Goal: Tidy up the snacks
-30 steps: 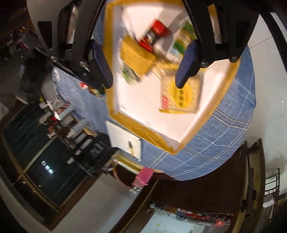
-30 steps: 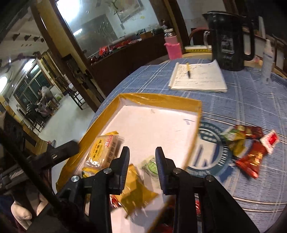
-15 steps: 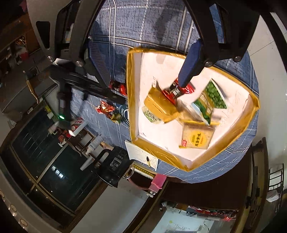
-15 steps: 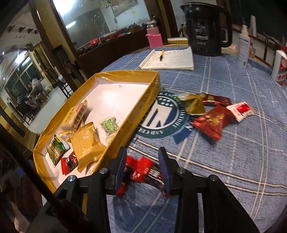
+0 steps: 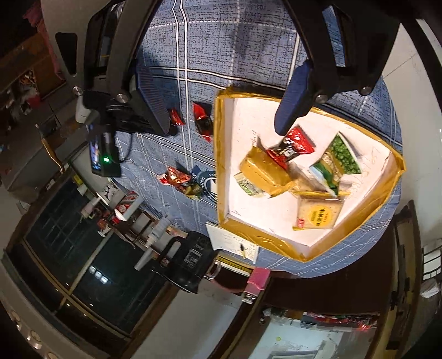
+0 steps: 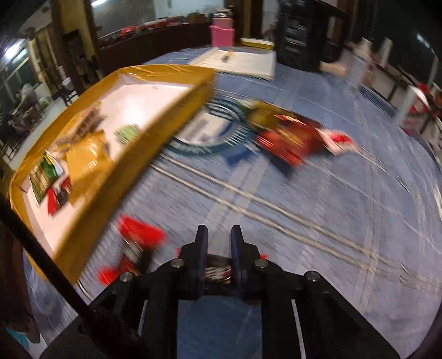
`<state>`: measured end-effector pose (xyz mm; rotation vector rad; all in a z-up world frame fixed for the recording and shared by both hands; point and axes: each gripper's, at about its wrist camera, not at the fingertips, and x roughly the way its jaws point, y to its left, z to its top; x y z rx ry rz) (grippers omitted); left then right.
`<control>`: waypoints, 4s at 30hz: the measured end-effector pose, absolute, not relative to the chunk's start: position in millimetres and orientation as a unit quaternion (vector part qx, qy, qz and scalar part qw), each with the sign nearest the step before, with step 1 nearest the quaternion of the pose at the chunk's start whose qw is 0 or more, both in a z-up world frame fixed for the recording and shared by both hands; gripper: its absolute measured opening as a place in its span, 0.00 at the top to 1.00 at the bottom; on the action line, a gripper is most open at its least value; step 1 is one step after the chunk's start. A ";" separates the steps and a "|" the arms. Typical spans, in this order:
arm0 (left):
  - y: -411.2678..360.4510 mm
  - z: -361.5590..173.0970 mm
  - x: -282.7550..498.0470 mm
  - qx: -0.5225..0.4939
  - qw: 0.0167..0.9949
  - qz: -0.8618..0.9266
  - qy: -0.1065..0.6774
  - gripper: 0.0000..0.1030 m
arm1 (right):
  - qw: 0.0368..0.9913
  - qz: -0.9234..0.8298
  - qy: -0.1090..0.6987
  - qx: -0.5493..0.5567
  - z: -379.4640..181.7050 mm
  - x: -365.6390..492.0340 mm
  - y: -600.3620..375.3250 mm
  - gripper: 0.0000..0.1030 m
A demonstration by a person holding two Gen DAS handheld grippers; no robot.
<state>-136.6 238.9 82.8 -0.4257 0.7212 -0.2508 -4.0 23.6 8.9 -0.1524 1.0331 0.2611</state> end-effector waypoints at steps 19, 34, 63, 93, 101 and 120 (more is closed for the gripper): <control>220.5 84.9 -143.0 -0.192 0.907 -0.131 0.353 0.24 | 0.853 0.217 0.472 -0.052 11.1 -7.3 77.0 0.91; 172.9 72.9 -136.5 -0.123 0.898 -0.200 0.372 0.24 | 0.886 0.196 0.419 -0.032 40.6 -50.4 -46.4 0.57; 101.0 36.2 -85.8 0.032 0.882 -0.173 0.437 0.64 | 0.876 0.146 0.453 0.073 8.7 -83.3 -81.4 0.55; 90.3 30.8 -88.1 0.025 0.884 -0.186 0.429 0.72 | 0.893 0.123 0.432 -0.002 11.5 -88.3 -67.1 0.78; 163.4 91.4 -87.7 -0.039 0.917 -0.155 0.366 0.72 | 0.905 0.167 0.392 0.007 60.6 -92.6 -47.4 0.78; 332.3 86.0 34.8 -0.141 0.901 -0.057 0.407 0.72 | 0.870 0.245 0.427 -0.018 78.5 51.3 131.0 0.78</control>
